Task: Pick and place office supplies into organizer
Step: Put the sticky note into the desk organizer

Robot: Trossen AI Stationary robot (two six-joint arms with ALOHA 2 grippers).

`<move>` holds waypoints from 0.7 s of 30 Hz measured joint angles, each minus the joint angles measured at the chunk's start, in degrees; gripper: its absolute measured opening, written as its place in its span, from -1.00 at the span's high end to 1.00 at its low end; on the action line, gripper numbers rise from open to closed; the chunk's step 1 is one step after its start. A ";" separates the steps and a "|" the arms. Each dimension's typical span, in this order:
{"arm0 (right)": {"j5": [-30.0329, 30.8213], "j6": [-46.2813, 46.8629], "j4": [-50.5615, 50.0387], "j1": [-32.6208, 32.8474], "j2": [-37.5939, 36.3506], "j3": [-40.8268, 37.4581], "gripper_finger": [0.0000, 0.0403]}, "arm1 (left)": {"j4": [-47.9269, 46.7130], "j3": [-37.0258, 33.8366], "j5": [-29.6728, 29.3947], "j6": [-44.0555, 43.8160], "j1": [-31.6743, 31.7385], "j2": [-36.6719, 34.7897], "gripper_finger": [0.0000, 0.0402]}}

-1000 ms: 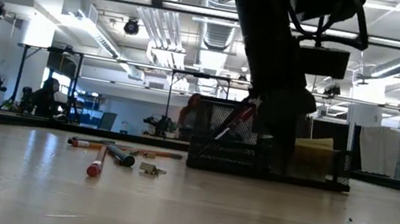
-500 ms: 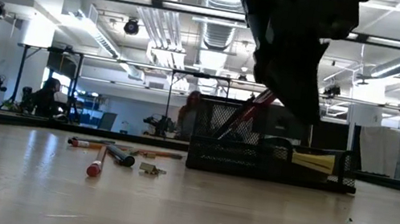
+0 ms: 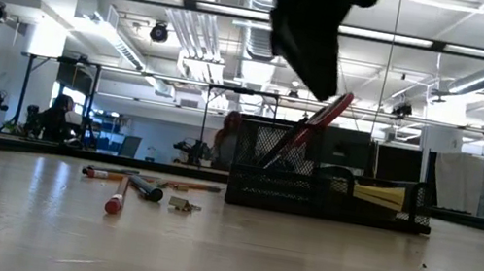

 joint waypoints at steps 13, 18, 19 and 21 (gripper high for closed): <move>-10.41 -14.60 26.30 -12.69 -0.18 -15.30 0.71 | 15.07 -35.15 -6.11 -22.96 -8.17 -27.78 0.39; -9.88 -19.11 26.44 -19.21 -0.24 -17.44 0.71 | 21.30 -45.14 -8.57 -31.10 -9.42 -34.60 0.39; -10.74 -20.60 27.00 -20.22 -0.24 -17.81 0.71 | 21.68 -46.45 -9.08 -32.03 -9.66 -35.70 0.39; -12.57 -23.20 27.87 -22.15 0.09 -18.65 0.71 | 21.65 -48.39 -9.96 -33.62 -10.04 -37.58 0.39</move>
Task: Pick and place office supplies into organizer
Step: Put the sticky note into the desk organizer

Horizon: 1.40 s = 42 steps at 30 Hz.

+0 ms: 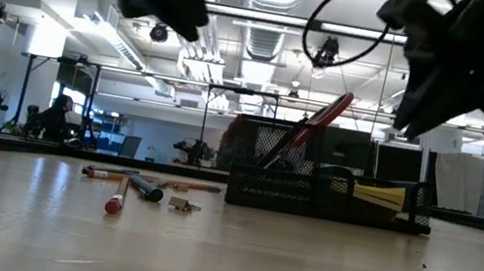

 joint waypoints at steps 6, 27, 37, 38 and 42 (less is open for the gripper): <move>-3.29 -4.16 6.40 -4.49 4.25 -1.70 0.71 | 0.14 -3.18 -0.40 -0.87 -0.60 -3.11 0.39; -0.58 1.95 -2.14 -4.30 12.43 -1.16 0.71 | 0.06 -4.87 -1.40 -0.56 -0.56 -3.79 0.39; -1.67 0.95 -4.57 -4.30 10.37 -0.15 0.71 | 0.04 -4.87 -1.42 -0.41 -0.52 -3.79 0.39; -3.36 -1.04 -3.13 -4.26 10.23 0.30 0.71 | 0.04 -4.87 -1.42 -0.41 -0.52 -3.79 0.39; -7.18 -6.45 -0.67 -3.25 10.98 2.44 0.71 | 0.04 -4.87 -1.44 -0.39 -0.52 -3.77 0.39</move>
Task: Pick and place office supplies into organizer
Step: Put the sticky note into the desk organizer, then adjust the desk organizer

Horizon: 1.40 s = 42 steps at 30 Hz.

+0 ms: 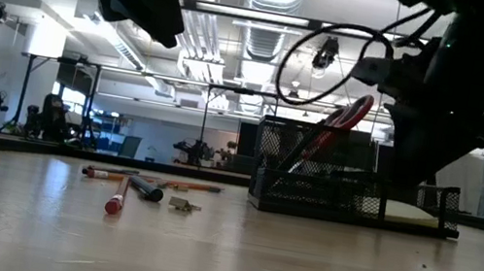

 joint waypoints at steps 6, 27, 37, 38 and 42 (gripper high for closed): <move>-4.85 -3.25 -0.20 0.02 2.96 0.09 0.71 | -0.02 0.00 -0.05 0.00 0.02 0.02 0.39; 2.87 0.95 -15.90 -0.35 4.80 -0.05 0.71 | 0.02 -0.28 -0.42 -0.04 0.02 0.02 0.39; 7.77 1.71 -15.08 2.15 1.79 5.18 0.71 | 0.03 -0.39 -0.41 0.13 0.02 0.03 0.39; 7.87 0.40 -14.43 2.44 1.77 6.22 0.71 | 0.04 -0.39 -0.42 0.18 0.02 0.03 0.39; 10.10 -4.92 -10.64 3.54 1.74 10.65 0.71 | 0.04 -0.42 -0.40 0.20 0.04 0.02 0.39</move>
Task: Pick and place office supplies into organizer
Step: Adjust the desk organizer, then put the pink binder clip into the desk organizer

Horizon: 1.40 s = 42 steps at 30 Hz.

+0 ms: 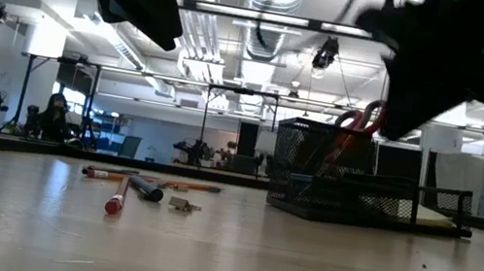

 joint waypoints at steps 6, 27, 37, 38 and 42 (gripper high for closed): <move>-2.35 -9.95 10.41 -3.26 1.54 3.75 0.71 | 0.02 -0.02 0.00 0.00 0.00 0.00 0.39; -5.25 -27.52 9.93 -13.12 8.43 15.54 0.71 | -0.16 -0.02 -1.00 -0.55 -0.63 0.00 0.39; 2.88 -5.02 -15.38 2.11 -3.73 15.48 0.71 | -14.22 1.75 -1.29 -6.60 2.53 0.17 0.38; 2.96 -1.75 -18.01 3.45 -4.43 15.31 0.70 | -15.43 2.00 -1.10 -6.56 3.64 0.17 0.36; 3.10 8.47 -23.97 8.29 -5.90 14.26 0.60 | -18.24 2.67 -0.83 -6.63 9.03 0.17 0.22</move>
